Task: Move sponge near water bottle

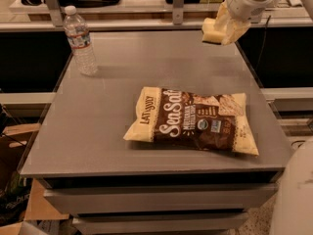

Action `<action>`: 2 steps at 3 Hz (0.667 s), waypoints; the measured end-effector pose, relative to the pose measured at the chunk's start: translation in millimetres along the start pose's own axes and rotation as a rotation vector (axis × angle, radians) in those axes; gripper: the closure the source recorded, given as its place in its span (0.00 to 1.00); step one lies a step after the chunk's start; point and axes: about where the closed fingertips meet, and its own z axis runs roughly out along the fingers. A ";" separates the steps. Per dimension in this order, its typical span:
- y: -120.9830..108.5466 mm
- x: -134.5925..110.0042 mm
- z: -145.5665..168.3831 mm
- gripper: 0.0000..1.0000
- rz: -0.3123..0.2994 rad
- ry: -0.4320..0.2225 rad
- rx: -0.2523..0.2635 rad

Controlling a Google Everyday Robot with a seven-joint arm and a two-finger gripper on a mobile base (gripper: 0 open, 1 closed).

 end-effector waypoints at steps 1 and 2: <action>-14.9 -30.4 -16.8 1.00 -0.117 -0.075 0.044; -15.0 -30.5 -16.6 1.00 -0.117 -0.076 0.044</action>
Offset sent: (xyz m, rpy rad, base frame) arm -0.0055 0.0234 0.0190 0.0216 -0.0290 0.0994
